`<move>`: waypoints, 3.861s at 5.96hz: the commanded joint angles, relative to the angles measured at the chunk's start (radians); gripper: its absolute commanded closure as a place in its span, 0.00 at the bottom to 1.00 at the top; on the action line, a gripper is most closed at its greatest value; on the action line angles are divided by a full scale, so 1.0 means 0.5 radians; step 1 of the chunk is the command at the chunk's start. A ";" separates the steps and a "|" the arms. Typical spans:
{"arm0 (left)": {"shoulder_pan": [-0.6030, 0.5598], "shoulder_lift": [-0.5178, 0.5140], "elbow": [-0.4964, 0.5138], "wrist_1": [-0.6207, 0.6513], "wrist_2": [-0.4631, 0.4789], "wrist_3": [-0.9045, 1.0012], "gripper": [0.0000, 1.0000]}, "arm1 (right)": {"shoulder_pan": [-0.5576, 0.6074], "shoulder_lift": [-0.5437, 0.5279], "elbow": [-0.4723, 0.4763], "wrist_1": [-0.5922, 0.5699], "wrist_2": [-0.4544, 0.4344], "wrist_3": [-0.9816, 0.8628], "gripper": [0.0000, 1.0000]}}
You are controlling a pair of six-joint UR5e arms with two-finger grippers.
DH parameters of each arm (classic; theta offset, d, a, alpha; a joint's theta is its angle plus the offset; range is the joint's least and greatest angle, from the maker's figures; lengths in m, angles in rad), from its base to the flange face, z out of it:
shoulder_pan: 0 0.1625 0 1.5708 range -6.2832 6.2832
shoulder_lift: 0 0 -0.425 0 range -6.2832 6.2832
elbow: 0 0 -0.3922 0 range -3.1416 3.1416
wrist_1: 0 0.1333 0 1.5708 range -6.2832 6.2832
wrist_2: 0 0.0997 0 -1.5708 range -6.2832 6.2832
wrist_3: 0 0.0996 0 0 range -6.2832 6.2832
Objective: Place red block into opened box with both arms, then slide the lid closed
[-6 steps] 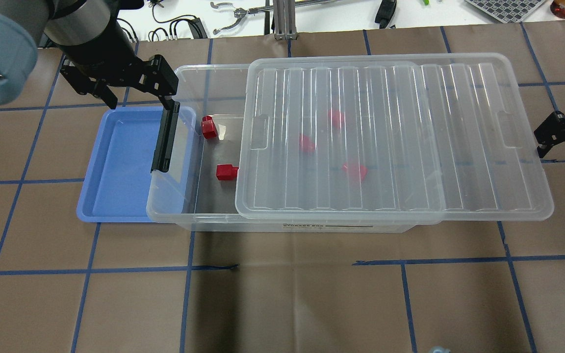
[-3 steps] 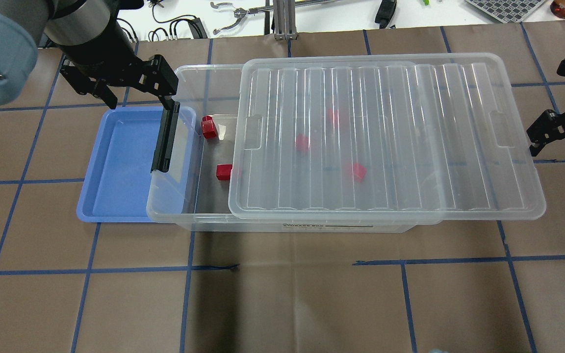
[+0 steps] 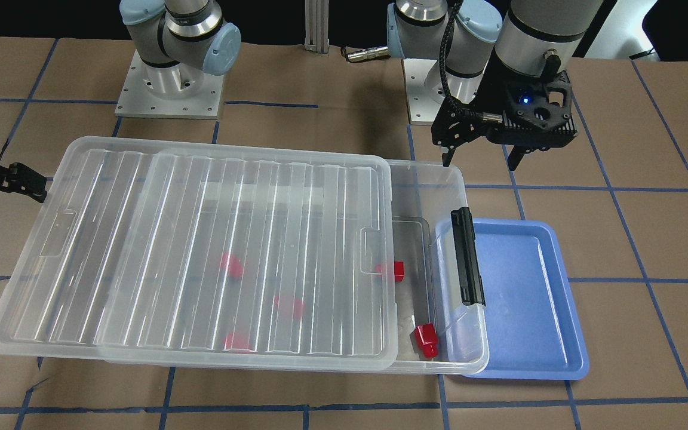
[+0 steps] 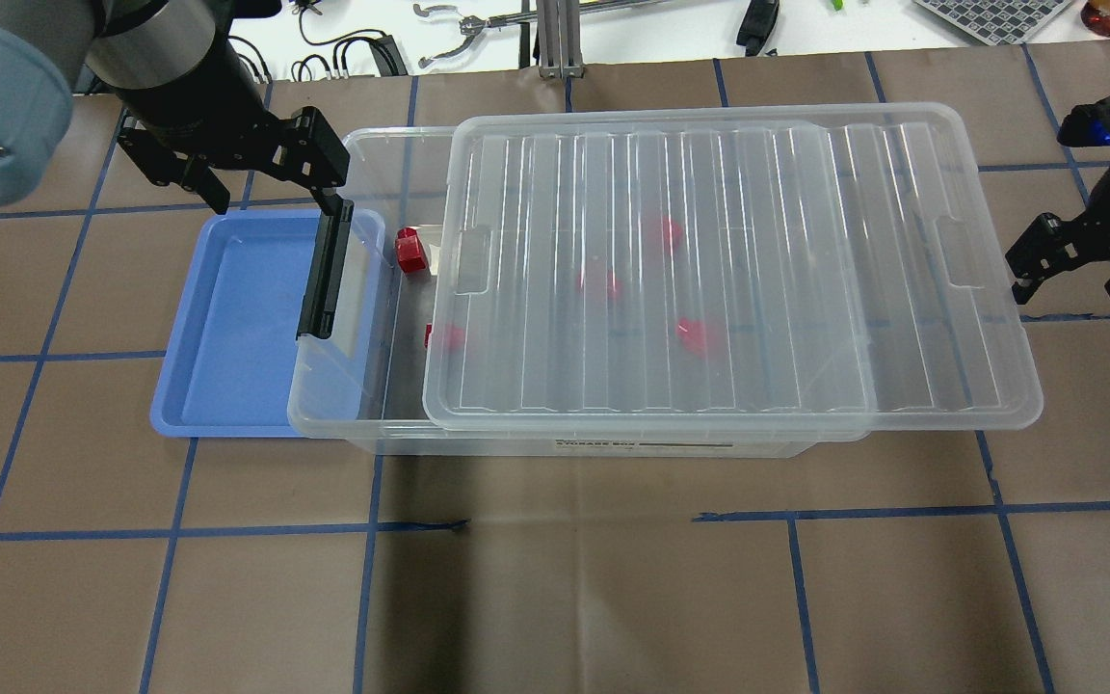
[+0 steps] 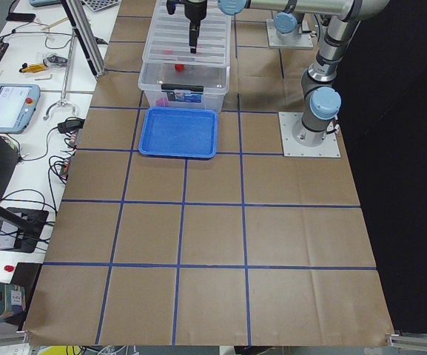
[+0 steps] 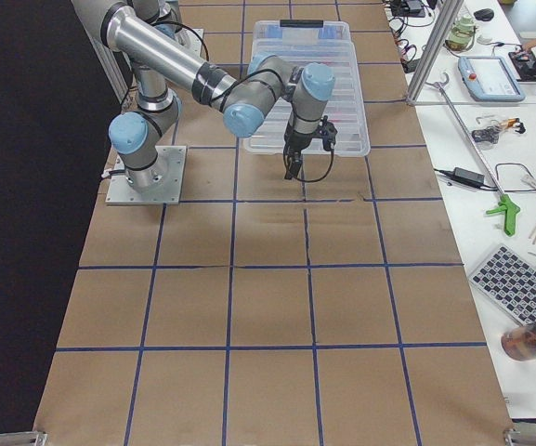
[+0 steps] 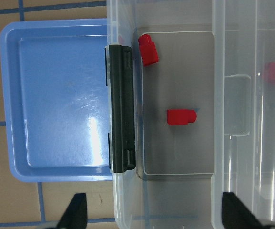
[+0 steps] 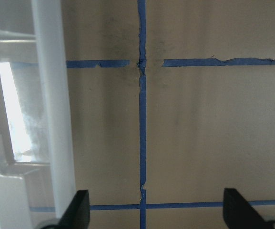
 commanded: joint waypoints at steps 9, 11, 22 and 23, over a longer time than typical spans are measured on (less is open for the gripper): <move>0.000 0.000 0.003 0.018 -0.007 0.003 0.02 | 0.304 -0.077 0.092 0.031 0.177 0.243 0.00; 0.000 -0.003 0.003 0.018 -0.004 0.003 0.02 | 0.342 -0.077 0.089 0.031 0.177 0.256 0.00; 0.000 -0.006 0.012 0.018 -0.007 0.003 0.02 | 0.971 -0.058 -0.724 0.645 0.171 1.075 0.00; 0.000 -0.006 0.012 0.018 -0.007 0.003 0.02 | 0.968 -0.070 -0.688 0.635 0.153 1.075 0.00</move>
